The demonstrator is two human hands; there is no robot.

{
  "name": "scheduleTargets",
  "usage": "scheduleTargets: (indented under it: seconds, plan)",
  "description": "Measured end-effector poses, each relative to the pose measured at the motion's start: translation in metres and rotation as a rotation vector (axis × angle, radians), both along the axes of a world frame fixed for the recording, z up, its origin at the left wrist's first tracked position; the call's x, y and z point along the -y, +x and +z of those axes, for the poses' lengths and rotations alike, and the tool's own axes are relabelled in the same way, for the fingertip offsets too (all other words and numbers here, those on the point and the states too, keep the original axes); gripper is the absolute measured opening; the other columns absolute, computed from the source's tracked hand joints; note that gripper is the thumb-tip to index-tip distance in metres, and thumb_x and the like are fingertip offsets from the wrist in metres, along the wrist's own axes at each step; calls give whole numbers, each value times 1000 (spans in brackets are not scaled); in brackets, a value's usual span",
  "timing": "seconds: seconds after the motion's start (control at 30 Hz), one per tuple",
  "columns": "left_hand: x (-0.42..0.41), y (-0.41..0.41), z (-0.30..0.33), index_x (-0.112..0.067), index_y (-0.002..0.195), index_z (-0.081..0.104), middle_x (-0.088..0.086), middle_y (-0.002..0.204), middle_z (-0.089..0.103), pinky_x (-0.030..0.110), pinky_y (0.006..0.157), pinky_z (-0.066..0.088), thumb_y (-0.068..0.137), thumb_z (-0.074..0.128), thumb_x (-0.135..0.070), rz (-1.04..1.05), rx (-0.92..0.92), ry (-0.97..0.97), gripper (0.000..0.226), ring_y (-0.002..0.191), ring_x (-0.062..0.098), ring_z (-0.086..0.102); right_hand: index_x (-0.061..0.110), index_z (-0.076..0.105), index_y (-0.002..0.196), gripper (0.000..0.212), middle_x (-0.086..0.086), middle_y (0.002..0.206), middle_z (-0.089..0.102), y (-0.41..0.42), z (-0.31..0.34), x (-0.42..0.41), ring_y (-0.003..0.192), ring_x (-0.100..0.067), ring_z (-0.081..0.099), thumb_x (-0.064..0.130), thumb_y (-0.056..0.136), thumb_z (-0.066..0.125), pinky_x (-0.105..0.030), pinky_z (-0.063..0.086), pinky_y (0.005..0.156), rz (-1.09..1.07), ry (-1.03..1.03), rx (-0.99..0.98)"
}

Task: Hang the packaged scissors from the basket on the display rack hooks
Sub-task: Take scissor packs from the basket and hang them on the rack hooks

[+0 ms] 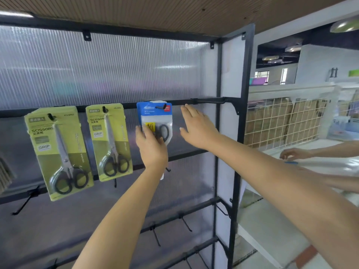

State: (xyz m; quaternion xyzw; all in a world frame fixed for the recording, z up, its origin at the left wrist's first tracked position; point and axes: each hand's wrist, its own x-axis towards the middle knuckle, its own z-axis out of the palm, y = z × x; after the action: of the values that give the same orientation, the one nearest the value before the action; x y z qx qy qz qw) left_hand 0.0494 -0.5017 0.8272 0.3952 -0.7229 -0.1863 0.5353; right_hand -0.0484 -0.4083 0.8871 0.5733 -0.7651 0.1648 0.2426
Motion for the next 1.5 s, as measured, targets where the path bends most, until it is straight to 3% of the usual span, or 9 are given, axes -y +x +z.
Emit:
scheduleTargets:
  seconds: [0.1,0.23,0.37,0.6,0.93,1.17,1.3,1.37,1.5]
  plan:
    - [-22,-3,-10,2,136,37,17,150,28,45,102,39,92,52,-10,-33,77,-94,49,136,32,28,4,12,149,64,-12,157,12,-2,-12,-31,143,-26,16,27,97,43,-36,17,114,-35,20,35]
    - [-69,-13,-27,6,132,42,21,144,37,41,109,30,95,50,-17,-162,251,-157,44,134,34,31,3,18,147,61,-12,154,20,-10,-35,-84,140,-26,23,26,97,44,-37,22,113,-88,33,94]
    - [-139,-31,-53,2,141,32,16,151,30,34,114,20,99,43,-23,-347,403,-132,51,140,28,23,2,24,145,58,-13,150,28,-22,-70,-153,136,-29,30,24,95,45,-37,27,108,-200,58,201]
    - [-280,-64,-127,1,134,42,14,141,42,35,104,32,98,44,-24,-677,550,-74,44,132,29,35,5,32,140,54,-13,140,41,-30,-155,-299,127,-28,41,24,93,49,-34,33,100,-435,66,356]
    - [-436,-57,-262,1,134,43,17,140,43,30,104,28,98,44,-24,-1055,875,16,43,131,28,37,8,39,135,46,-12,130,49,25,-303,-501,114,-31,50,19,92,50,-33,39,90,-836,94,811]
    - [-488,-27,-359,-6,139,37,9,143,40,29,105,30,100,40,-29,-1281,1188,111,45,132,23,37,8,44,127,33,-11,124,50,82,-399,-581,106,-26,53,22,98,42,-36,46,88,-1127,140,1134]
    - [-491,-11,-418,-13,119,50,3,121,53,32,93,42,99,43,-27,-1312,1319,146,26,114,21,51,8,53,108,19,-12,102,60,108,-469,-592,90,-28,60,19,95,44,-43,51,80,-1264,24,1372]
    - [-484,-6,-449,-15,105,50,2,109,54,30,88,43,98,42,-25,-1317,1381,142,15,103,18,53,10,56,99,14,-10,96,61,122,-508,-592,91,-28,61,18,95,46,-39,51,76,-1319,-18,1455]
    - [-467,-13,-522,-12,115,51,0,117,53,20,90,37,98,42,-27,-1364,1457,142,24,109,14,50,7,55,104,15,-10,105,58,135,-591,-584,81,-12,56,14,93,47,-24,46,68,-1418,-99,1621]
